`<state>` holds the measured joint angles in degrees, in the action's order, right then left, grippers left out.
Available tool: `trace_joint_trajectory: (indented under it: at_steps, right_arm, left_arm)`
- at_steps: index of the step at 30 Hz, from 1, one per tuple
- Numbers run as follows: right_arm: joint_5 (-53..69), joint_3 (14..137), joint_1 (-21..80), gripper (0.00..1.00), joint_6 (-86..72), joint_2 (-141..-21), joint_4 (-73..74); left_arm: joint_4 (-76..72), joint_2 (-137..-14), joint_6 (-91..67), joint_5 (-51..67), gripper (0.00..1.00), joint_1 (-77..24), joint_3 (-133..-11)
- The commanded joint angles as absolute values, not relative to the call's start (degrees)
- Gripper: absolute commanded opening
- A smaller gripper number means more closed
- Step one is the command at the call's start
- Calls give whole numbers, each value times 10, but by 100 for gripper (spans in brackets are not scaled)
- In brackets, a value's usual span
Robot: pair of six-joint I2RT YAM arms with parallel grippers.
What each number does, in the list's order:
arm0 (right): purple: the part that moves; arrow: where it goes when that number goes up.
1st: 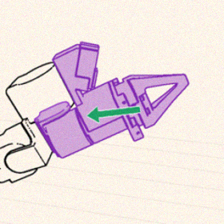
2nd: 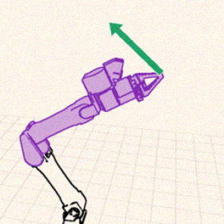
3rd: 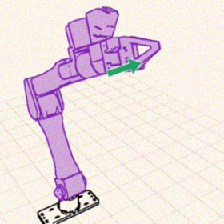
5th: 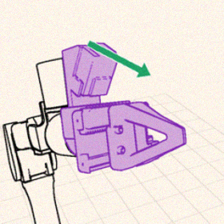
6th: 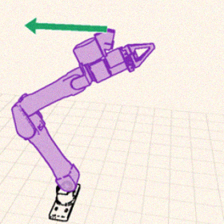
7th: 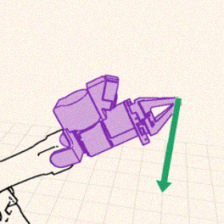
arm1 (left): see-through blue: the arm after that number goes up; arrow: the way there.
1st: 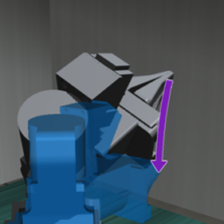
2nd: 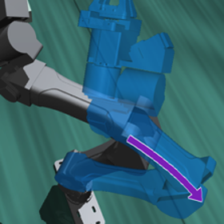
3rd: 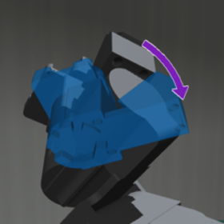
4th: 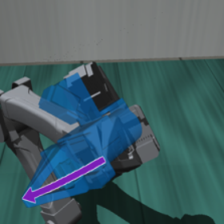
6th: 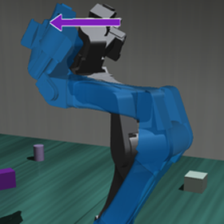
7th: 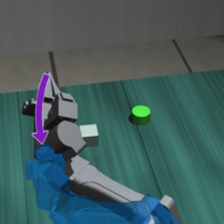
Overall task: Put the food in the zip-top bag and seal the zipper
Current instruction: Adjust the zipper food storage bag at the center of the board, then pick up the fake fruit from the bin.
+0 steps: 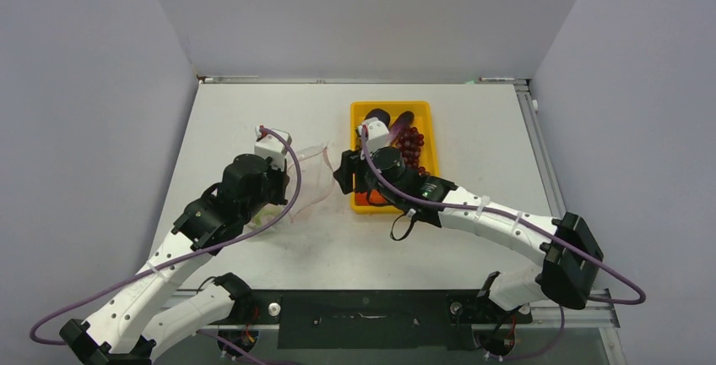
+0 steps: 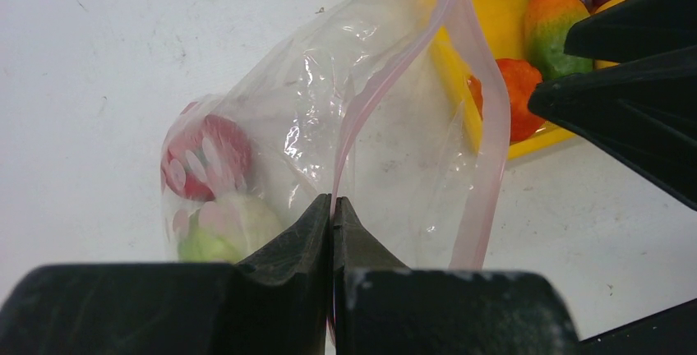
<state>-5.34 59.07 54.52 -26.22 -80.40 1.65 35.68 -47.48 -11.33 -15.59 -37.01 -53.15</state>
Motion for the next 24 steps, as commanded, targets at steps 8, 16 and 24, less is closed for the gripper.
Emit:
trace_joint_trajectory:
  at_steps: [8,16,24]
  right_arm:
    - [-131,578,533,66,-241,-715,58]
    - [-155,538,511,86,-241,-686,87]
    - [-131,497,481,97,-243,-692,89]
  left_arm:
    - [325,-463,-110,-148,0,-367,-531]
    - [325,-461,-110,-148,0,-367,-531]
    - [325,-459,-110,-149,0,-366,-531]
